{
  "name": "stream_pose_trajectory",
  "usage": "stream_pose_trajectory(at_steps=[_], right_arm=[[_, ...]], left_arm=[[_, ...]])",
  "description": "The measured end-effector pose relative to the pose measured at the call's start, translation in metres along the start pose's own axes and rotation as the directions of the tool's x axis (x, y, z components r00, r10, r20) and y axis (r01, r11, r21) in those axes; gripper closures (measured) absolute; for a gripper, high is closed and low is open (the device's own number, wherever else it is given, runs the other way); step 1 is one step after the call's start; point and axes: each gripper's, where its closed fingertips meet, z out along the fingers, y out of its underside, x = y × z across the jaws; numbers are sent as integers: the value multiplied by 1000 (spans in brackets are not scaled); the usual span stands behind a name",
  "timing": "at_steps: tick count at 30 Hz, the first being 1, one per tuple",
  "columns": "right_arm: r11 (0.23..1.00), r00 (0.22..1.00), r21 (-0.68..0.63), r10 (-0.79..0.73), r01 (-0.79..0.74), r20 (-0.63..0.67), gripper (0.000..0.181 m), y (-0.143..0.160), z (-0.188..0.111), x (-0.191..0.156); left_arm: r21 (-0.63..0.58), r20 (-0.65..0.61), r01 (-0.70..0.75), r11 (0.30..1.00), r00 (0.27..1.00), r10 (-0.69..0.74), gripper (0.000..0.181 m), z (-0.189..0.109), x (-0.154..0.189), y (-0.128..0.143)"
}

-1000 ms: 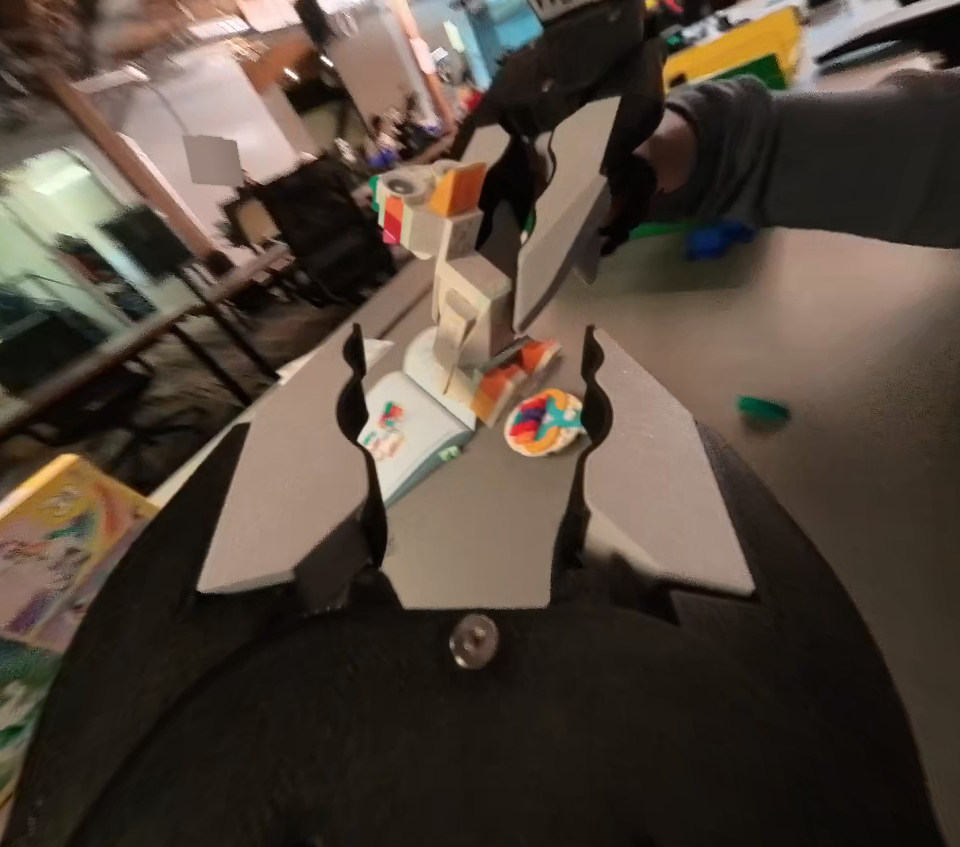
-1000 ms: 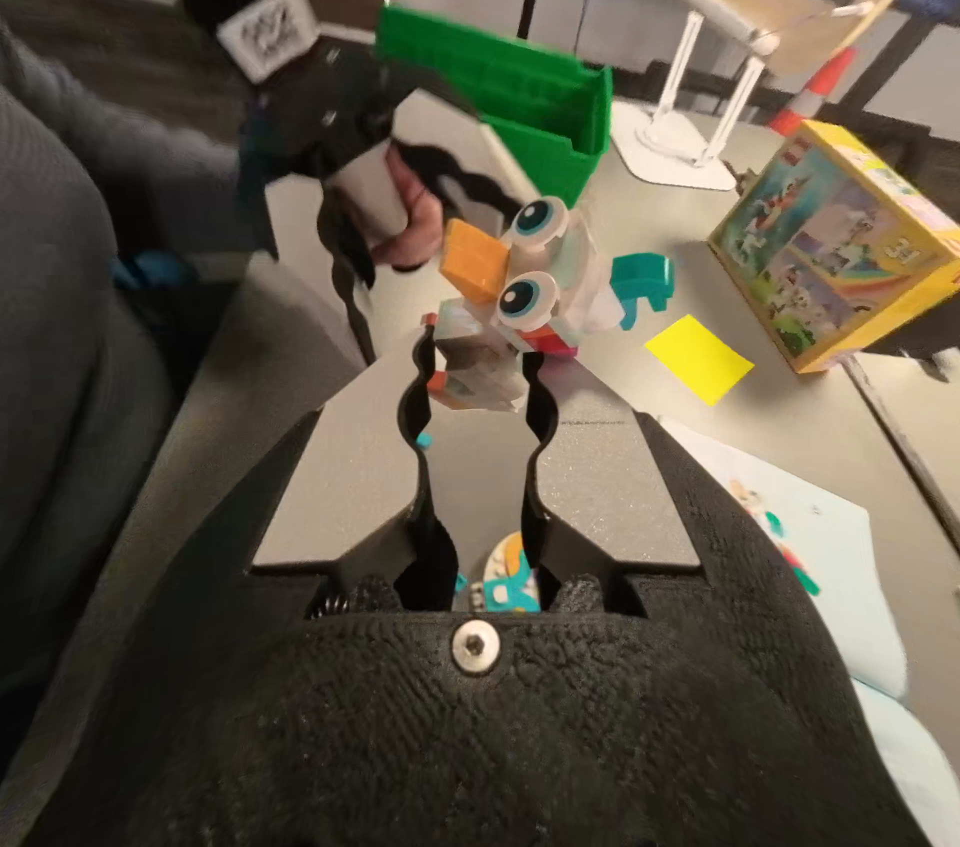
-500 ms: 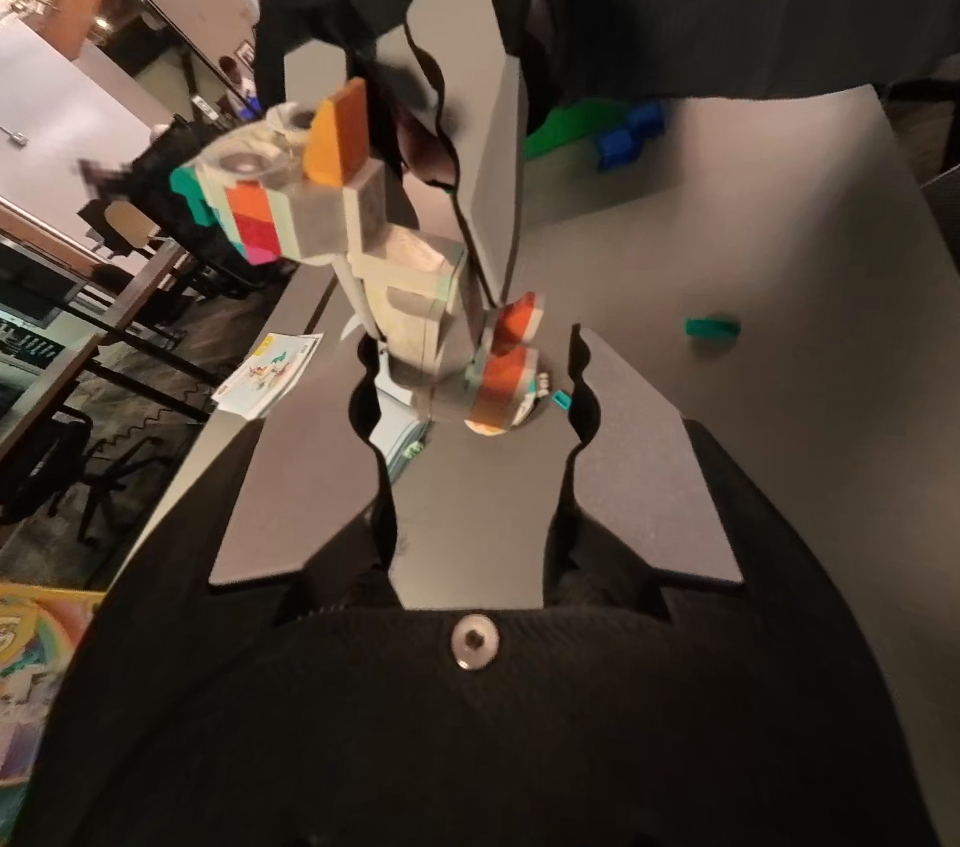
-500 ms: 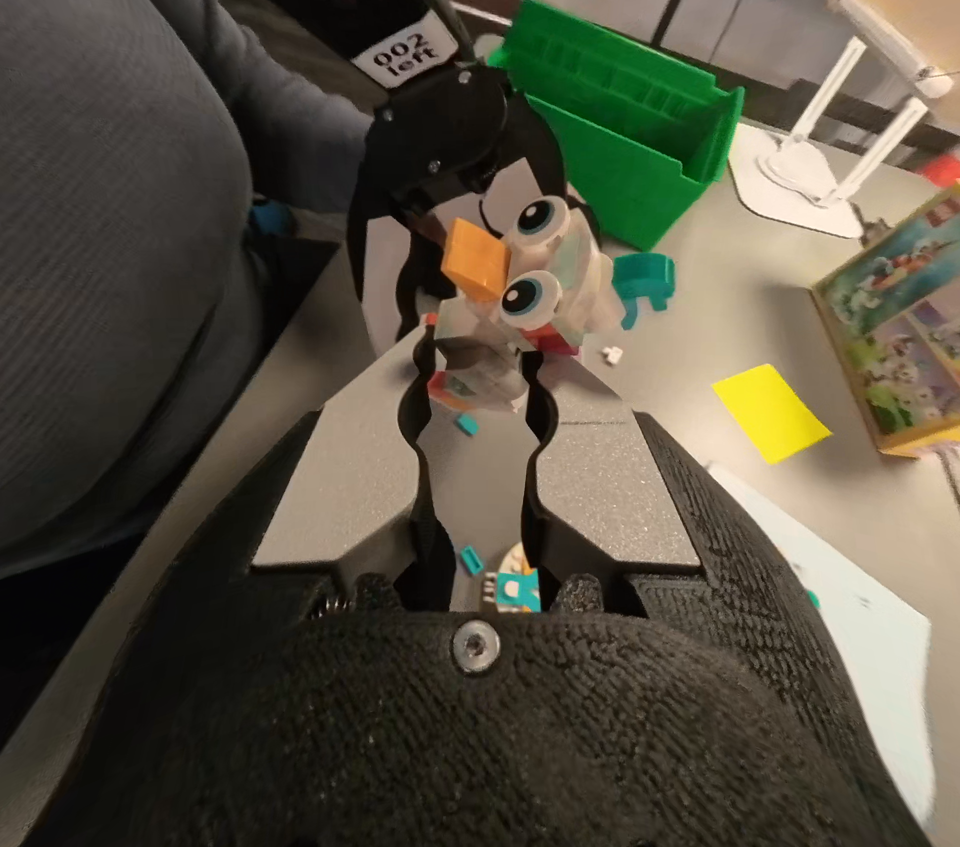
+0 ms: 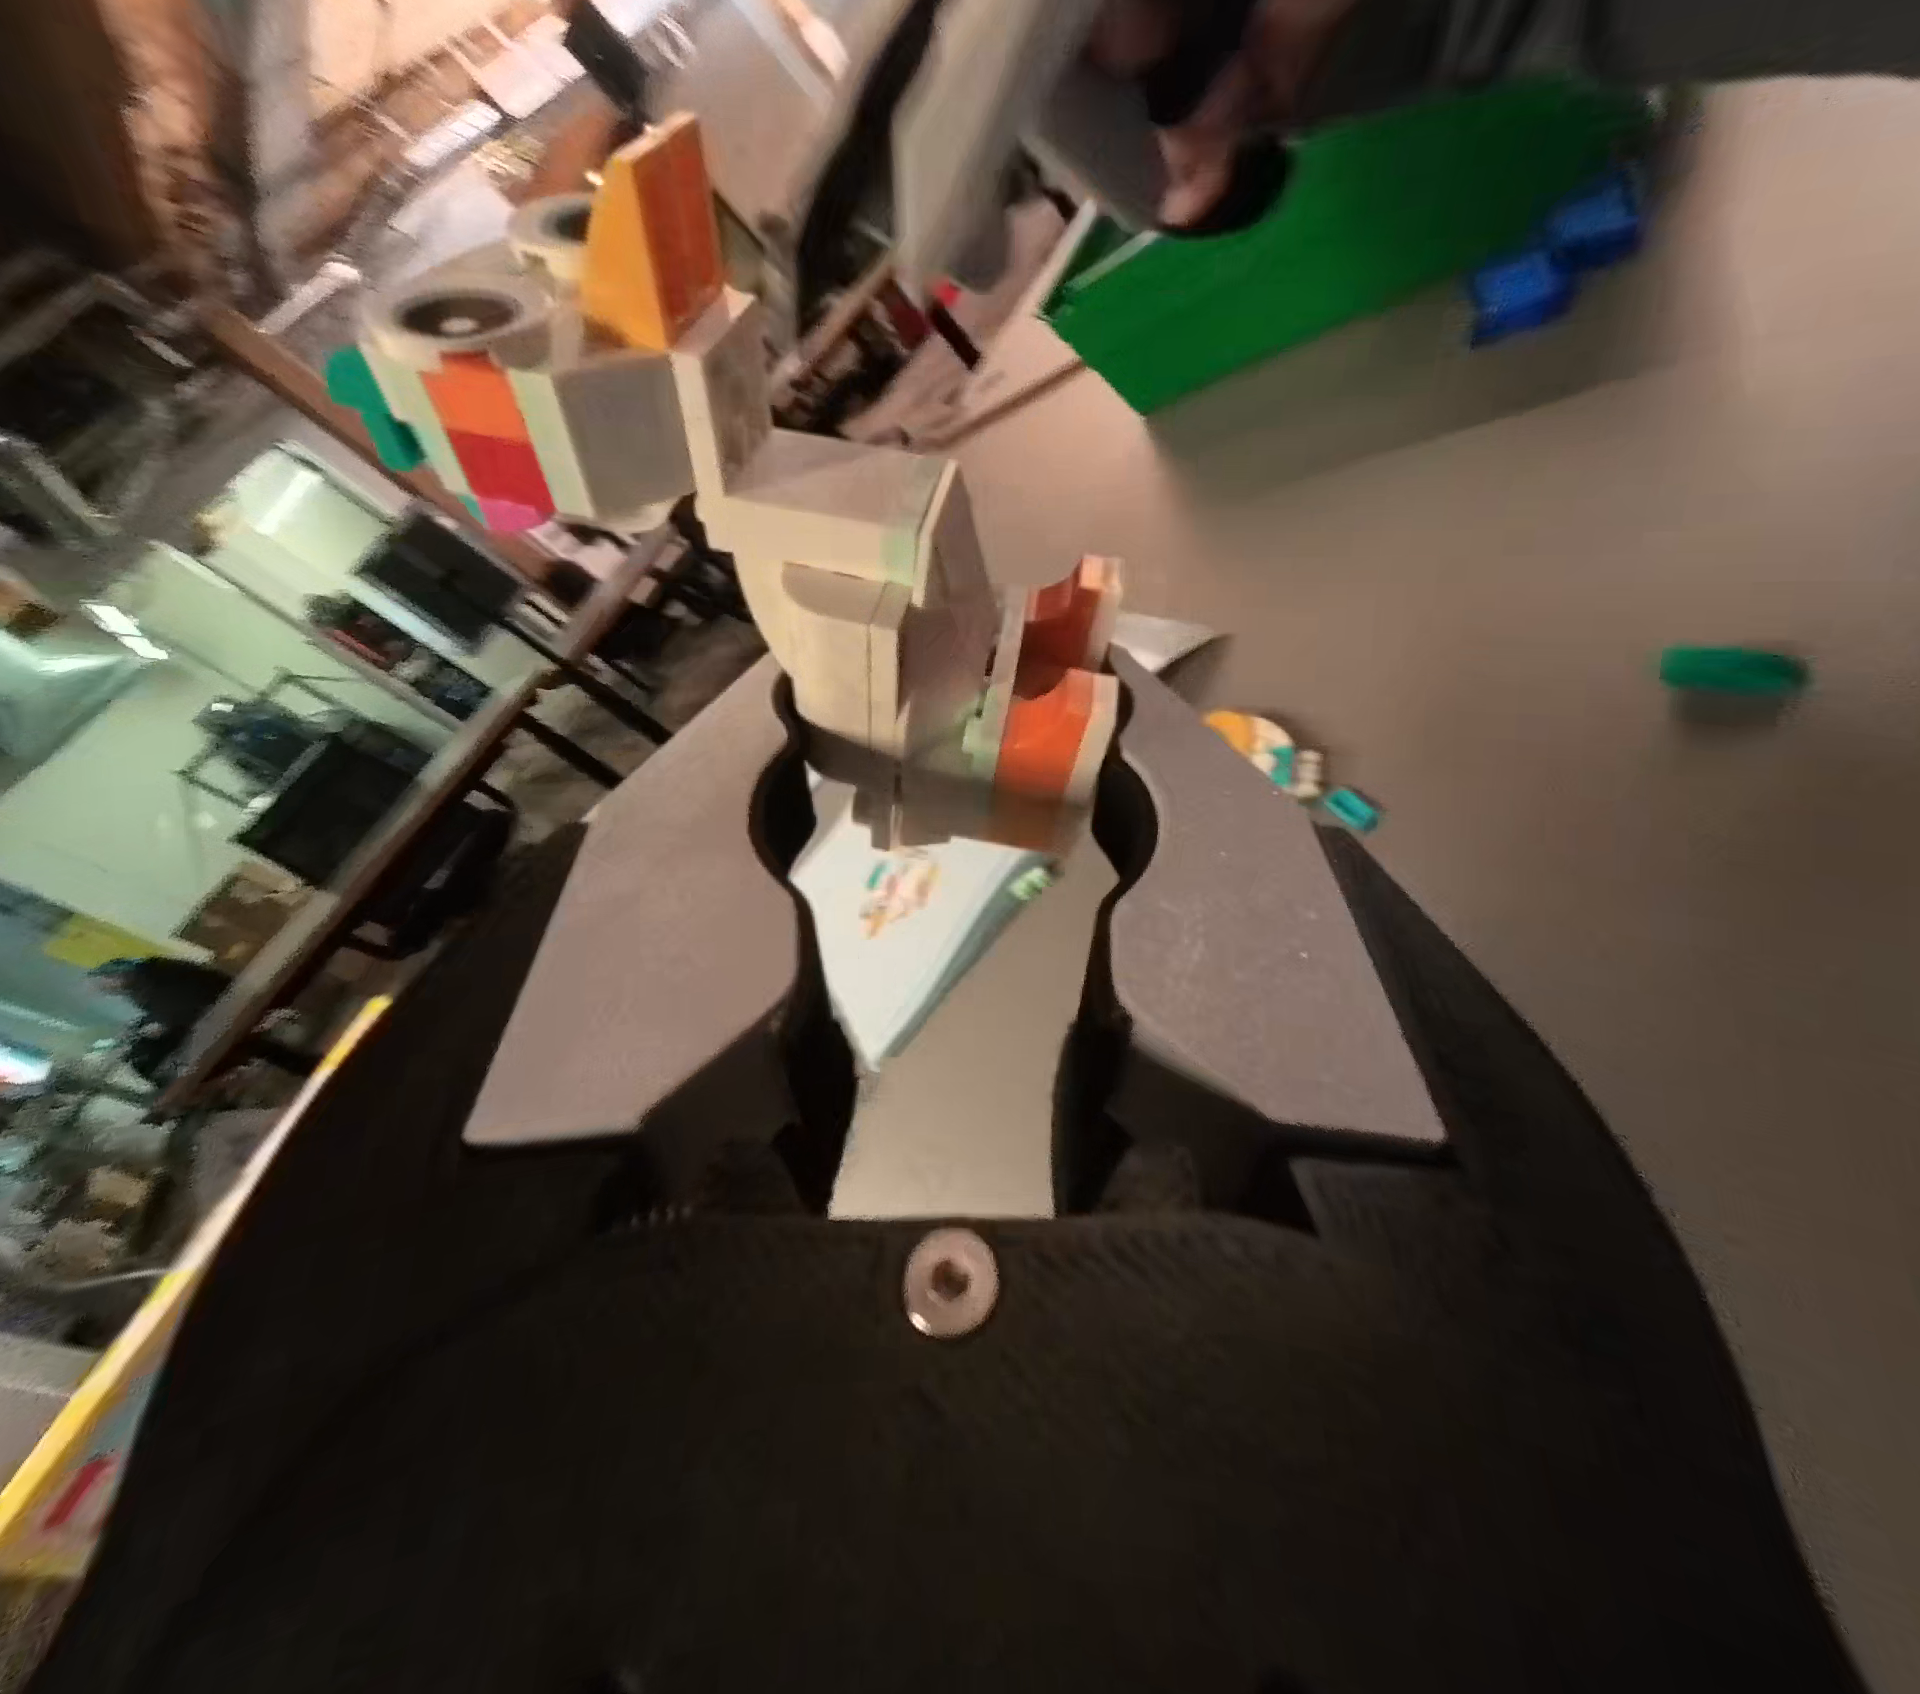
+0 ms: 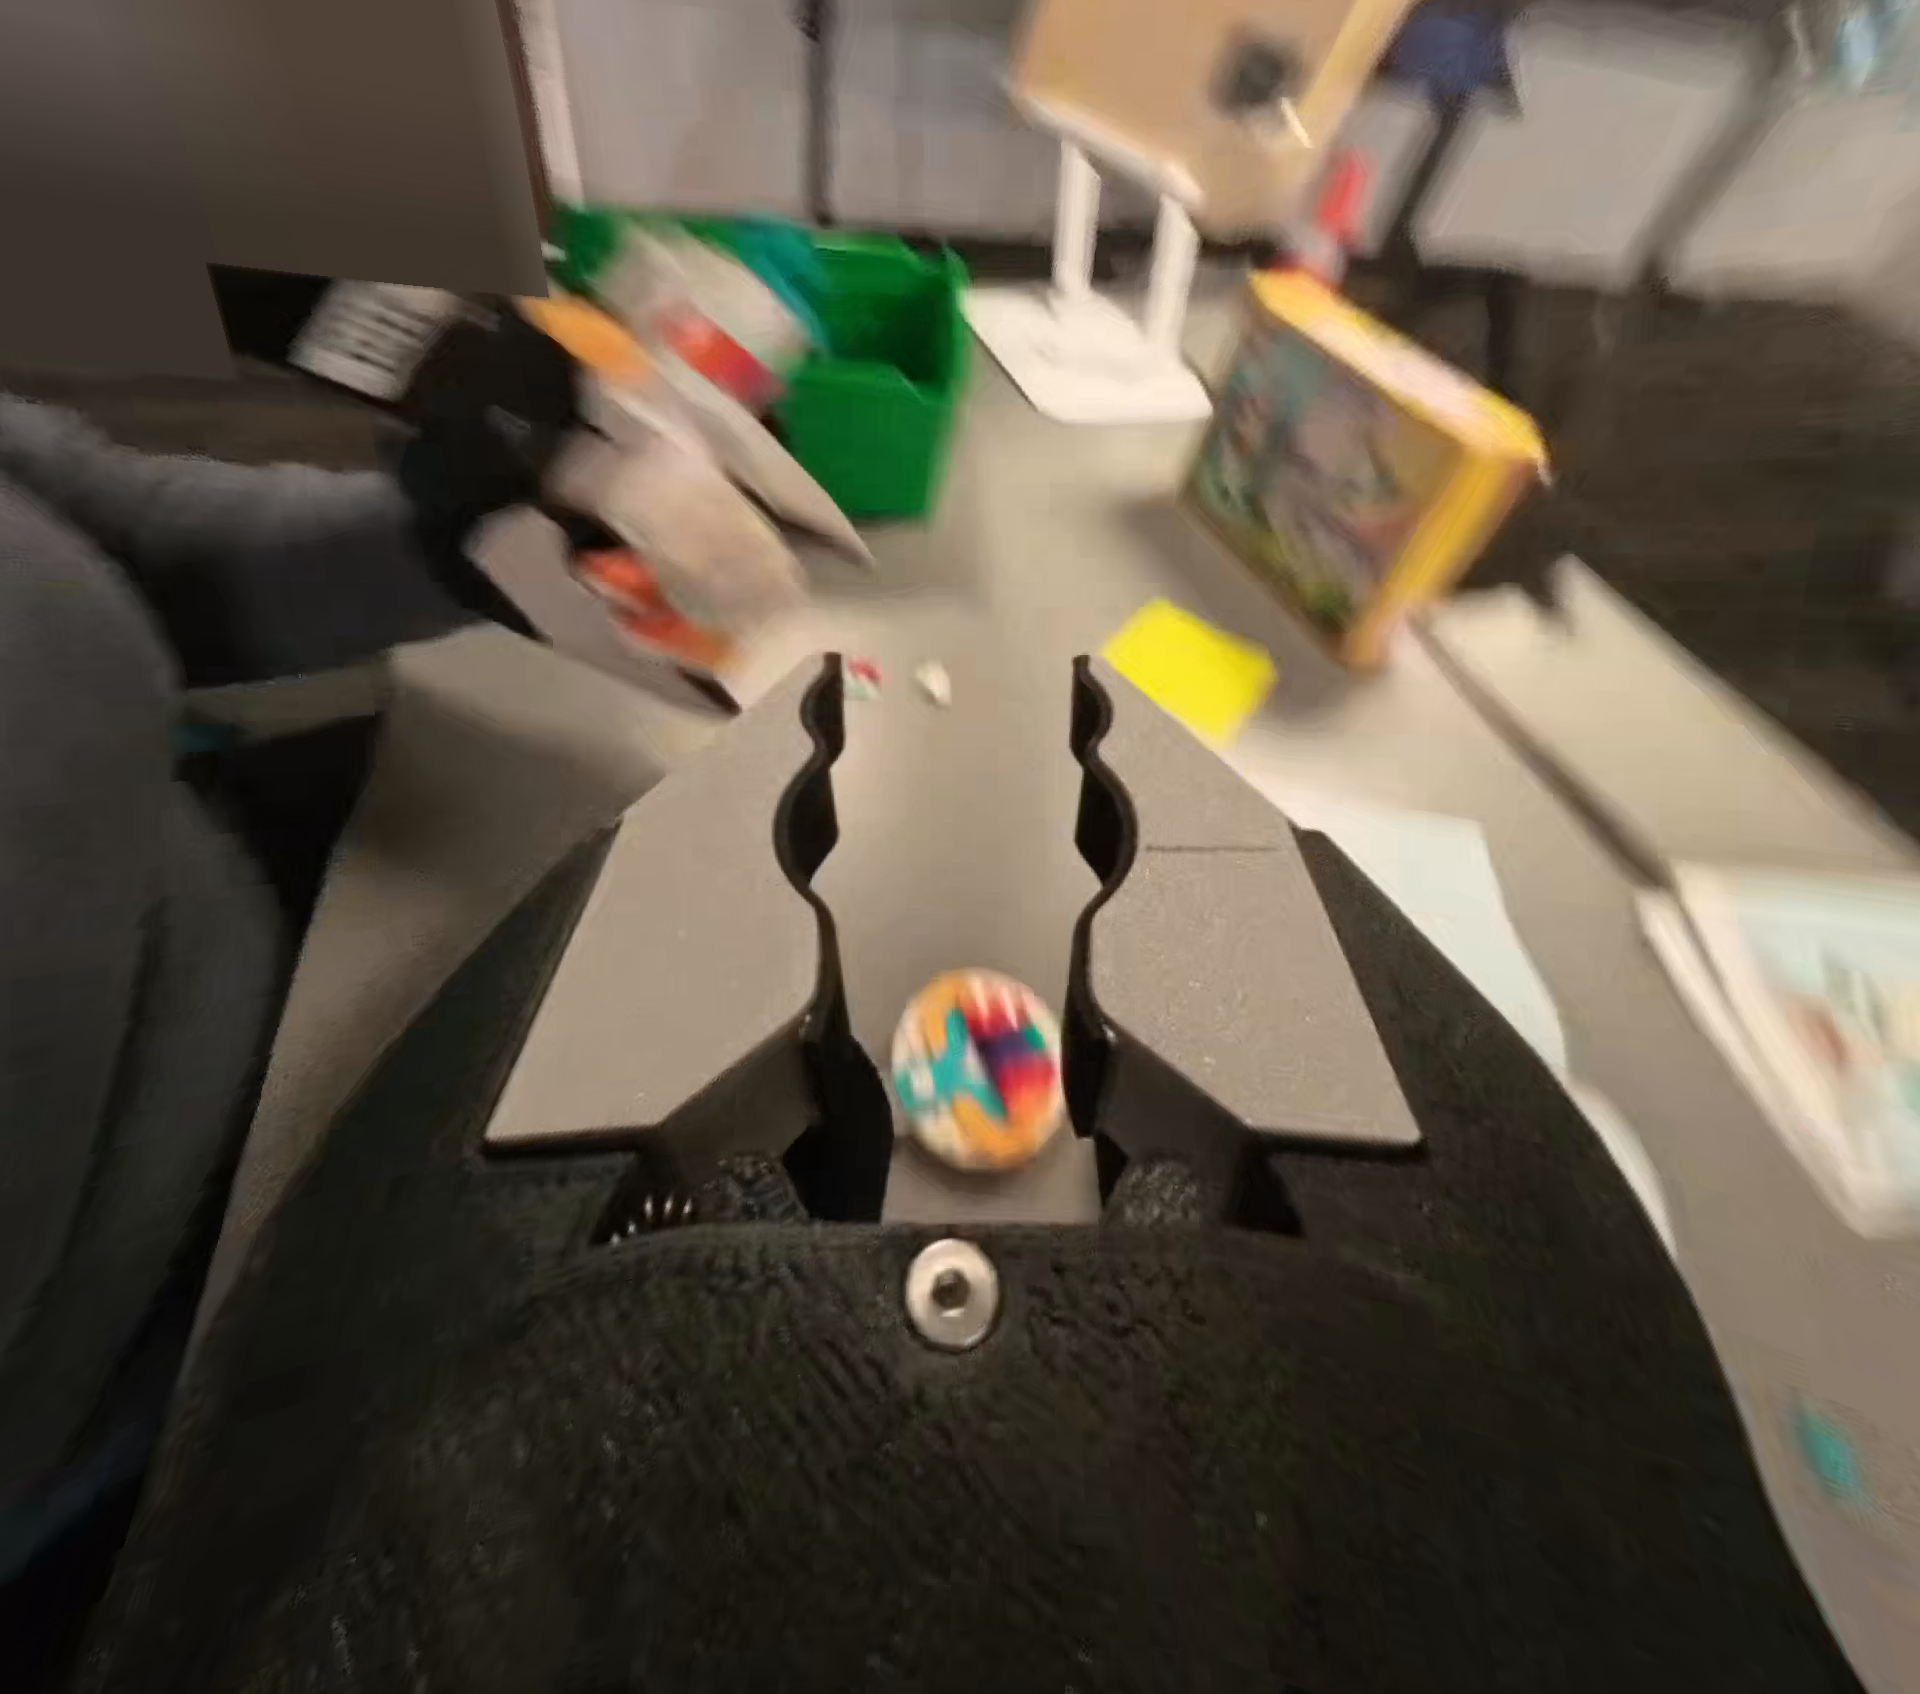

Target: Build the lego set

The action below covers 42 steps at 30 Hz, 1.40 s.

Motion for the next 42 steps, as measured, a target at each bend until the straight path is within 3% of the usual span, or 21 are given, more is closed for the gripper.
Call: stream_pose_trajectory(at_steps=[1, 3, 5, 7, 12, 17, 22, 24, 26, 28, 29, 32, 35, 38, 40, 42], right_arm=[[990, 993, -98, 91, -97, -69, 143, 24, -3, 17], [904, 954, -304, 287, -300, -88, 143, 81, -4, 23], [794, 892, -424, 446, -435, -80, 141, 123, 0, 19], [742, 870, -484, 485, -464, -91, 140, 148, 4, 21], [706, 868, -572, 495, -417, -22, 135, 162, 20, 14], [625, 881, -687, 470, -371, -48, 131, 184, 25, 13], [624, 878, -687, 476, -372, -44, 131, 184, 30, 13], [737, 874, -570, 481, -363, 64, 130, 146, 39, 3], [884, 874, -352, 410, -309, 260, 123, 86, 44, -20], [982, 918, -146, 163, -117, 360, 118, 44, 39, -45], [997, 937, -73, 17, 9, 350, 114, 32, 37, -54], [962, 923, 17, -267, 273, 278, 101, 16, 39, -75], [928, 902, 47, -369, 369, 224, 93, 6, 49, -86], [913, 905, -8, -404, 409, 133, 75, 4, 56, -74], [898, 895, 42, -439, 437, 73, 75, -9, 50, -70], [873, 871, 97, -485, 478, 76, 92, -22, 42, -81]], left_arm=[[30, 49, -10, 1000, 999, 9, 129, -6, -9, -3], [82, 151, -87, 993, 986, 73, 130, -21, -24, -12], [35, 237, -274, 961, 937, 258, 130, -30, -33, -14], [-36, 287, -476, 879, 837, 466, 130, -33, -33, -17], [-113, 284, -760, 641, 593, 753, 130, -27, -10, -24], [-72, 281, -802, 592, 554, 784, 130, -24, 7, -27], [-48, 253, -843, 535, 508, 823, 130, -24, 18, -26], [-41, 249, -823, 567, 541, 803, 130, -24, 16, -23], [-48, 199, -770, 636, 617, 762, 130, -19, 14, -9], [-31, 134, -634, 773, 764, 632, 130, -14, 14, 7], [-13, 95, -533, 846, 842, 531, 130, -11, 15, 13], [15, -11, -293, 956, 956, 293, 129, -5, 16, 26], [36, -64, -212, 977, 975, 214, 129, -2, 18, 25], [54, -94, -160, 986, 982, 165, 129, -2, 18, 20], [66, -129, -107, 992, 985, 115, 129, -3, 20, 15], [81, -166, -65, 995, 983, 77, 129, -5, 22, 10]])
